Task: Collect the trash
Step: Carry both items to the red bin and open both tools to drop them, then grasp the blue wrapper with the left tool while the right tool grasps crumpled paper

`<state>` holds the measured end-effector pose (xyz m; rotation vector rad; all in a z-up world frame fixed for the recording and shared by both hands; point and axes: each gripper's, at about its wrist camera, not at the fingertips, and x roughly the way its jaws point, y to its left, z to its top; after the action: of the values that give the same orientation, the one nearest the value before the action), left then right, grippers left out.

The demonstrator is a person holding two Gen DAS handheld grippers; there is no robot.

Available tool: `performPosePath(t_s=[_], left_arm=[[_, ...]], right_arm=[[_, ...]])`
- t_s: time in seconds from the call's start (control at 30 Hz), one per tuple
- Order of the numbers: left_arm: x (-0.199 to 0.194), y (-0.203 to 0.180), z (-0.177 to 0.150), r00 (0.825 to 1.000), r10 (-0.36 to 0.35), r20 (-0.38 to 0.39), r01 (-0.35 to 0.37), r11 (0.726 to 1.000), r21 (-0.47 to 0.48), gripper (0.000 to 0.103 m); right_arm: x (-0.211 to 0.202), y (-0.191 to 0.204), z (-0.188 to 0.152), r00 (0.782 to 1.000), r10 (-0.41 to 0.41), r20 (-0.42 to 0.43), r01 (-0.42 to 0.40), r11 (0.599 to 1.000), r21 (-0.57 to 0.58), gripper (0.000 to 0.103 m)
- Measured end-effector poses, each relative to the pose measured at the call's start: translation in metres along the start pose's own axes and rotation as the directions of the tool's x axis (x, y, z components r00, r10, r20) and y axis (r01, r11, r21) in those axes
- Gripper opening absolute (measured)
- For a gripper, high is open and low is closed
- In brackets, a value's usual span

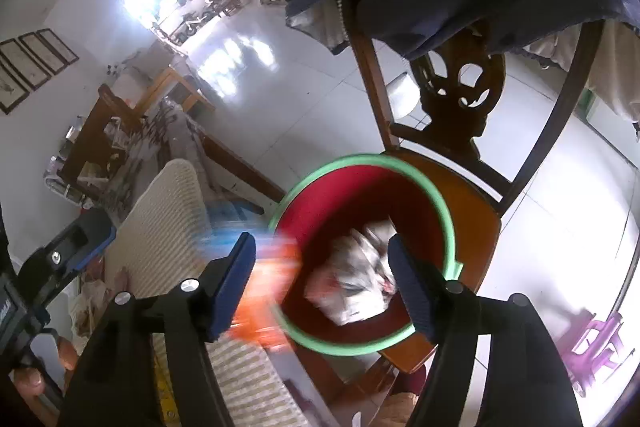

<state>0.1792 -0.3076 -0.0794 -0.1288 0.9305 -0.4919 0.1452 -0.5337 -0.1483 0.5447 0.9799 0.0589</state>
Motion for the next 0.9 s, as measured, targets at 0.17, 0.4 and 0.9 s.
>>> performPosePath(t_s=[0.17,0.4,0.9], left_arm=[[-0.009,0.003,0.002,0.999,0.031,0.026,-0.031,0.999,-0.012,0.076],[-0.048,0.03,-0.011,0.995,0.083,0.056,-0.078,0.993,-0.083,0.077],[-0.206,0.158,-0.102,0.956,0.261,0.137,-0.232,0.953,-0.194,0.081]], right_arm=[[0.003,0.006,0.006,1.0,0.016,-0.004,-0.016,1.0,-0.021,0.071],[0.005,0.046,-0.004,0.997,0.067,-0.036,-0.07,0.993,-0.098,0.072],[-0.006,0.216,-0.16,0.953,0.157,-0.26,-0.263,0.857,-0.443,0.078]])
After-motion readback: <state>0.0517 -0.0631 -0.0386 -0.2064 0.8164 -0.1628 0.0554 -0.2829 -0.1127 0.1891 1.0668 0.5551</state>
